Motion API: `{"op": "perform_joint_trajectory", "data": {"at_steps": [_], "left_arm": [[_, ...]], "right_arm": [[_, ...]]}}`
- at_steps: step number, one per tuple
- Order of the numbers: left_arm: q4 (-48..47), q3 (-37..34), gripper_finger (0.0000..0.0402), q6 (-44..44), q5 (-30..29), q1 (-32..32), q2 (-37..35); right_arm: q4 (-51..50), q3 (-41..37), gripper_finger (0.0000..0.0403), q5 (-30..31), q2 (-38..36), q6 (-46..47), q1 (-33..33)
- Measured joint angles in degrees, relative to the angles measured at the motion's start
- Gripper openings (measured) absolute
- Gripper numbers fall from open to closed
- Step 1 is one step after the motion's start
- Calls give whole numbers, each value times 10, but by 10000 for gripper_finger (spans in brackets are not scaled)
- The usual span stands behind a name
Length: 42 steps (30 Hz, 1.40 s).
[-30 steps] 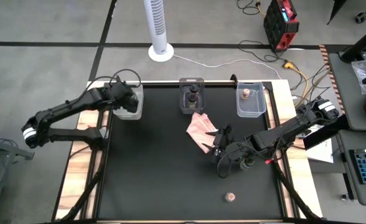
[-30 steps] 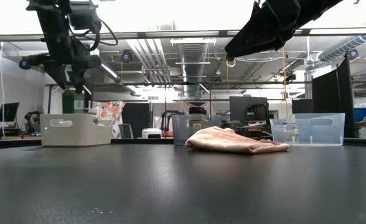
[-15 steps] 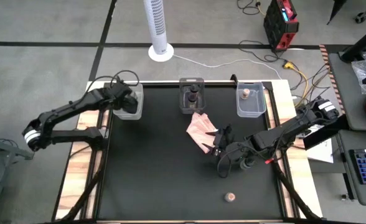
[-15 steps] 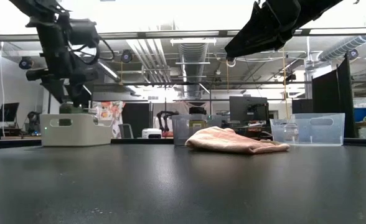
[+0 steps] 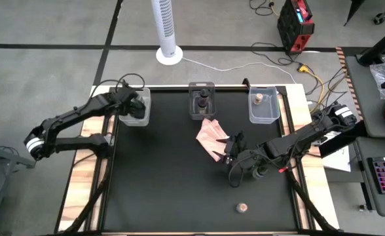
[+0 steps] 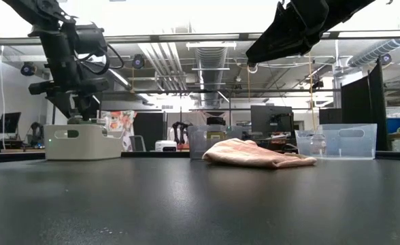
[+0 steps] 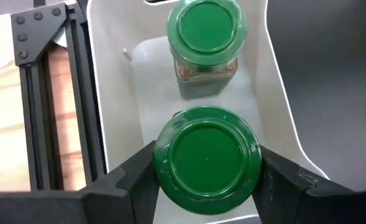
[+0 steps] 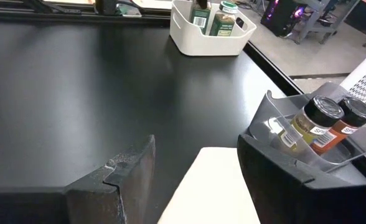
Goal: Sort spices by type
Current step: Put the green seasoning bottle into the white bin, then put the black seasoning bottle into the black bin
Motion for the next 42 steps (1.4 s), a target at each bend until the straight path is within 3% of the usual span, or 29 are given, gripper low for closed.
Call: {"op": "perform_joint_trajectory", "data": {"at_steps": [22, 33, 42], "left_arm": [[21, 31, 185, 10, 12, 12, 103], [24, 32, 186, 16, 18, 14, 117], [18, 28, 289, 22, 30, 14, 107]], "right_arm": [[0, -3, 219, 0, 0, 0, 0], [0, -3, 219, 0, 0, 0, 0], [0, -3, 219, 0, 0, 0, 0]]}}
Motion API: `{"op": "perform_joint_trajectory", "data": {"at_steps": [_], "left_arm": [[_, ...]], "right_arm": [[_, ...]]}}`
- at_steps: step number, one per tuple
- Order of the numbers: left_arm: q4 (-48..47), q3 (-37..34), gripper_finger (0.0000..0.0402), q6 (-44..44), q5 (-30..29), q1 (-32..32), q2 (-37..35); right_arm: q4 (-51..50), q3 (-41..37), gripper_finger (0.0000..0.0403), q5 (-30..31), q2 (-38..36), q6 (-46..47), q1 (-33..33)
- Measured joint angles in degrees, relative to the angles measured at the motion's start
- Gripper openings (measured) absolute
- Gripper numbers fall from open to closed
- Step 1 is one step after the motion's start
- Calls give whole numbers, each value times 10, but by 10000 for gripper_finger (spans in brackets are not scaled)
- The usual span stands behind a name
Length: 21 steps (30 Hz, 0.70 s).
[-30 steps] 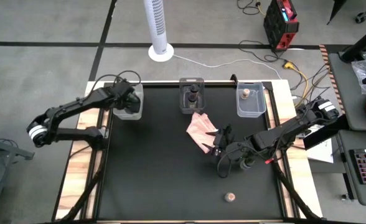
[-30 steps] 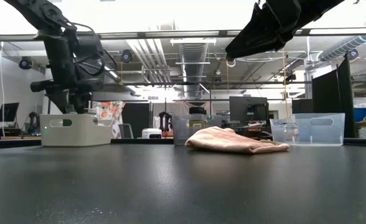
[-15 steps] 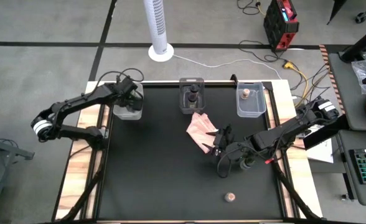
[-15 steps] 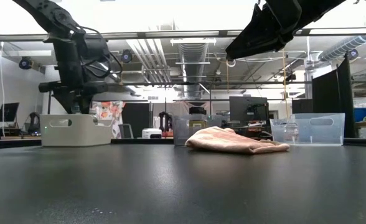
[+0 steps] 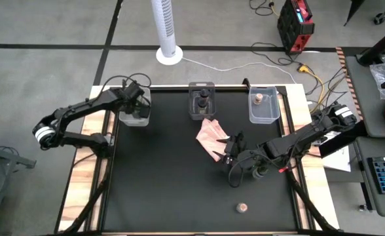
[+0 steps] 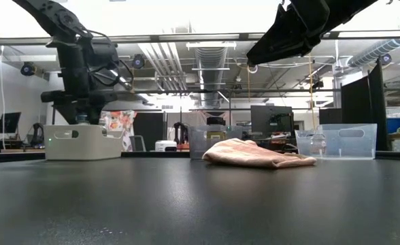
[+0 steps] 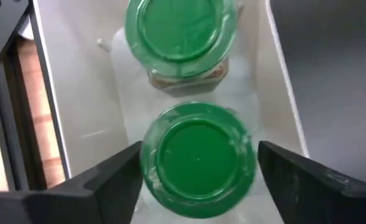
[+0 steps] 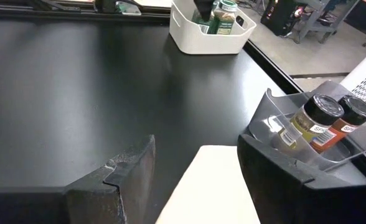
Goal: Sort spices by type
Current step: Put the black seasoning bottle into the black bin
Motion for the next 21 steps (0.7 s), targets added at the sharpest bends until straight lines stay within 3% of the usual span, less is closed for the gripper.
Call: {"op": "perform_joint_trajectory", "data": {"at_steps": [6, 21], "left_arm": [[0, 0, 317, 8, -2, 0, 1], [-25, 2, 320, 9, -6, 0, -19]], "right_arm": [[0, 0, 219, 0, 0, 0, 0], [0, 0, 219, 0, 0, 0, 0]]}}
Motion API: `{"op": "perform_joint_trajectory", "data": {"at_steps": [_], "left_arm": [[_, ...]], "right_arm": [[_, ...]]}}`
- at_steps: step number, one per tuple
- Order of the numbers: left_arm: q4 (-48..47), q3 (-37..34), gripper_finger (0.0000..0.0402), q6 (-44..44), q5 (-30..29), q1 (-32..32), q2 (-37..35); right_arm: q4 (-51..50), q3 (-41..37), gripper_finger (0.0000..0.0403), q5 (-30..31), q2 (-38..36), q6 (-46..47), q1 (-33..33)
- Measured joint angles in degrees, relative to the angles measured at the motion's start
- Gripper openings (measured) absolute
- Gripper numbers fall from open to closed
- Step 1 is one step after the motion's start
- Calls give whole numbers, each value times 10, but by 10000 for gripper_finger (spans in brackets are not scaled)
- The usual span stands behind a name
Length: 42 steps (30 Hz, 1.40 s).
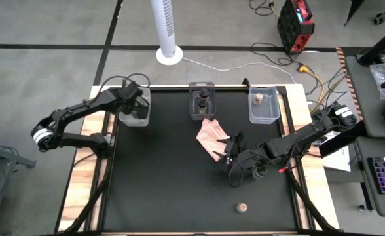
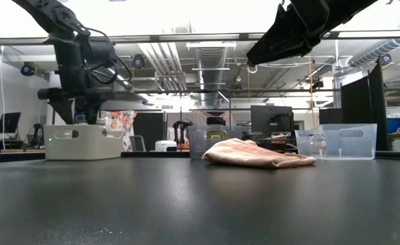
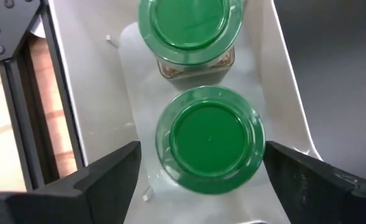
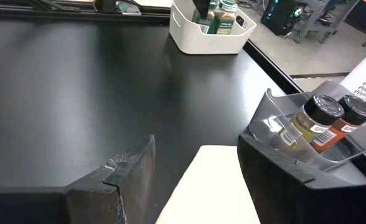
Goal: Sort spices by type
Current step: Put the black seasoning bottle into the black bin
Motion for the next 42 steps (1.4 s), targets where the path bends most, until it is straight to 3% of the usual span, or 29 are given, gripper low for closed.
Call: {"op": "perform_joint_trajectory", "data": {"at_steps": [12, 21, 27, 35, 42], "left_arm": [[-57, 40, 320, -9, -1, -39, -57], [-98, 44, 320, -62, -69, -152, -69], [-137, 45, 320, -123, -178, -287, -73], [-104, 45, 320, -100, -302, -465, -73], [-101, 41, 320, -138, -475, -583, -72]], "right_arm": [[0, 0, 219, 0, 0, 8, 0], [0, 0, 219, 0, 0, 10, 0], [8, 0, 219, 0, 0, 44, 0], [10, 0, 219, 0, 4, 122, -8], [32, 19, 219, -31, 43, 175, -13]]}}
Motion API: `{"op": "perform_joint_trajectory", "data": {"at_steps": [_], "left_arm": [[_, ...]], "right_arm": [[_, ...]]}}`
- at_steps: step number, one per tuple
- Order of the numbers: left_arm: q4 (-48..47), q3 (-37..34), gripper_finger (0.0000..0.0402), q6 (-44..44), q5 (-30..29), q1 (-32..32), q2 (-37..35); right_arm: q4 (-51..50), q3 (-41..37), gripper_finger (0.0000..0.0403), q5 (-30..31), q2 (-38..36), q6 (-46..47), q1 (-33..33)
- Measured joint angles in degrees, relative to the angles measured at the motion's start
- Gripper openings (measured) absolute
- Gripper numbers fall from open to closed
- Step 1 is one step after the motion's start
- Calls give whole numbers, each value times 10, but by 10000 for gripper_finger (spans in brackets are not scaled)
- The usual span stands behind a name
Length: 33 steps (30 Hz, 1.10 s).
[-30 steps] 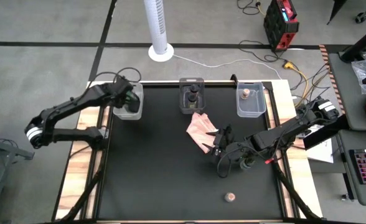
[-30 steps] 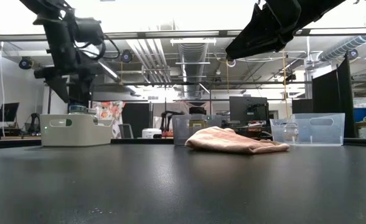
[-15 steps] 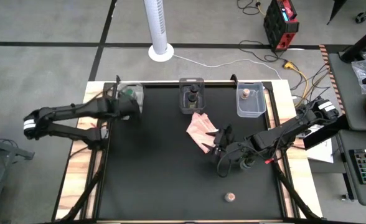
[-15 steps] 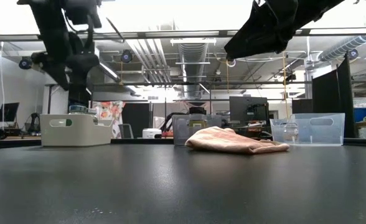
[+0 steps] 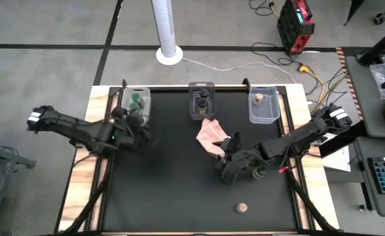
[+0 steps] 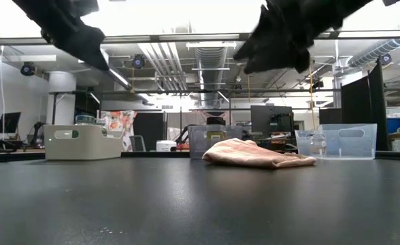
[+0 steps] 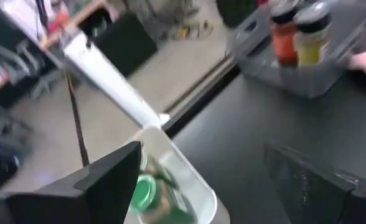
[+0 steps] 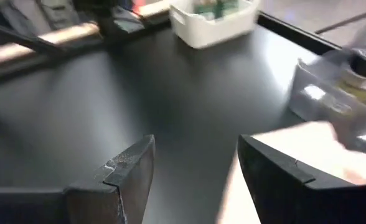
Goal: Sort spices by type
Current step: Put the black seasoning bottle into the black bin
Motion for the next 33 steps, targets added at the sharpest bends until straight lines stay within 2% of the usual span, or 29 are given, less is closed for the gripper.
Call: {"op": "perform_joint_trajectory", "data": {"at_steps": [6, 9, 12, 15, 18, 24, 29, 33], "left_arm": [[29, -8, 320, 30, -41, -68, 18], [34, -8, 320, 38, -46, -77, 24], [39, -8, 320, 38, -47, -78, 24], [51, -8, 320, 58, -46, -80, 24], [64, -9, 320, 94, -27, -88, 26], [71, -22, 320, 133, 7, -105, 37], [156, -62, 320, 236, 88, -121, 41], [215, -78, 320, 306, 90, -122, 40]], "right_arm": [[-2, 73, 219, -6, 27, -48, 0], [-21, 103, 219, -5, 37, -57, 0], [-70, 131, 219, -7, 47, -28, 1], [-89, 146, 219, -43, 64, -23, 3], [-89, 153, 219, -78, 80, -22, 3], [-90, 155, 219, -80, 118, 10, 2], [-104, 162, 219, -80, 125, 35, -2], [-109, 170, 219, -80, 124, 29, -4]]}}
